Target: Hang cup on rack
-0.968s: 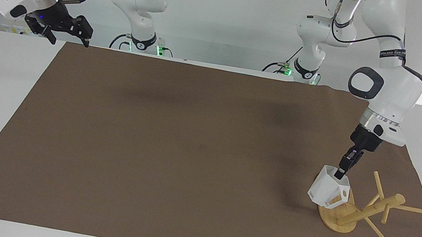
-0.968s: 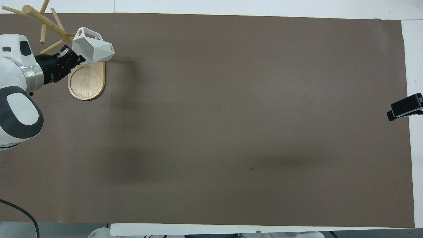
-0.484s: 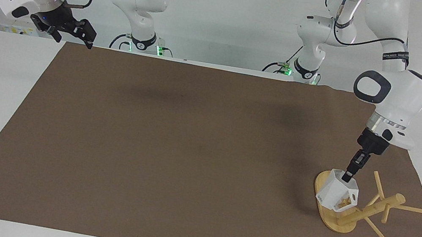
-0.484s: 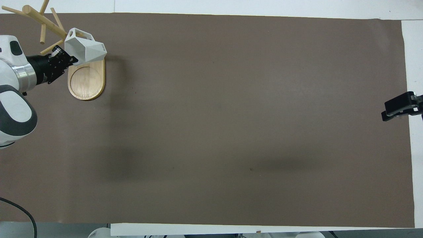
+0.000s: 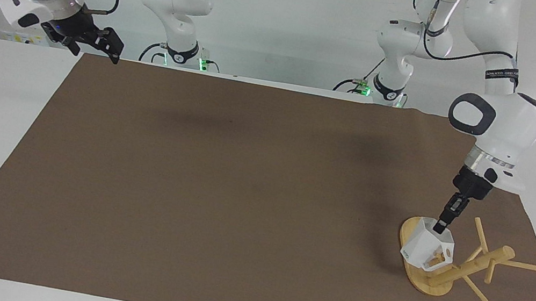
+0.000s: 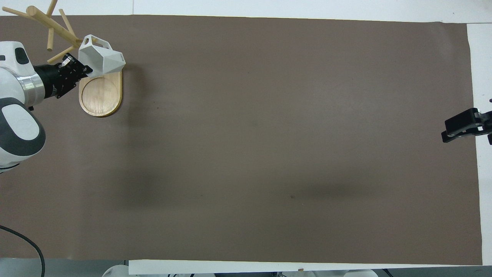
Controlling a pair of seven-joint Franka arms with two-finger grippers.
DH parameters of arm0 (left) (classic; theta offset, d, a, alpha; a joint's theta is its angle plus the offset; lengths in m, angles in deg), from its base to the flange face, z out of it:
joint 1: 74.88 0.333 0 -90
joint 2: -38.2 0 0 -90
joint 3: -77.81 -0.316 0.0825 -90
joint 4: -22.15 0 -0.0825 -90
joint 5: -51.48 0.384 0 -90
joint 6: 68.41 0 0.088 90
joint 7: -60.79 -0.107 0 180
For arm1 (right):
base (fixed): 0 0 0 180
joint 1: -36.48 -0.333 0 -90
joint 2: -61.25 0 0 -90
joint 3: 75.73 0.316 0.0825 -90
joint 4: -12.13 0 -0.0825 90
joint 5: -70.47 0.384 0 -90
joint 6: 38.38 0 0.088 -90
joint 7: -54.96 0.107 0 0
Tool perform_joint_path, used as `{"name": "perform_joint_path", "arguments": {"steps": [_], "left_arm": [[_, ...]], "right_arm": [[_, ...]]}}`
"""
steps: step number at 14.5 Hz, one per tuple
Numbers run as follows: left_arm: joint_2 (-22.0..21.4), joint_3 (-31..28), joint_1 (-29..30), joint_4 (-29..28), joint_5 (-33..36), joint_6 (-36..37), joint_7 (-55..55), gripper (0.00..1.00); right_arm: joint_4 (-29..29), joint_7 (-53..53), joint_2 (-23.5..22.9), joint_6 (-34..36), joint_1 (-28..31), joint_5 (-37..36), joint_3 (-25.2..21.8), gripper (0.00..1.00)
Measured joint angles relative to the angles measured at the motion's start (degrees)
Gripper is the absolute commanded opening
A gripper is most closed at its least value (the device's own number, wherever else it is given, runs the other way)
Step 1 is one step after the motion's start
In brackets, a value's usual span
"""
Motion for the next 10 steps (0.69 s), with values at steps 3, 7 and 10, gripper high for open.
{"name": "perform_joint_path", "arguments": {"steps": [3,7,10], "left_arm": [[0.00,0.02,0.00,0.12,0.00,0.13,-0.02,1.00],[-0.81,0.02,0.07,0.95,0.39,5.49,-0.15,1.00],[-3.86,-0.18,1.96,2.11,8.79,15.46,-0.54,1.00]], "right_arm": [[0.00,0.00,0.00,0.00,0.00,0.00,0.00,1.00],[0.00,0.00,0.00,0.00,0.00,0.00,0.00,1.00],[0.00,0.00,0.00,0.00,0.00,0.00,0.00,1.00]]}}
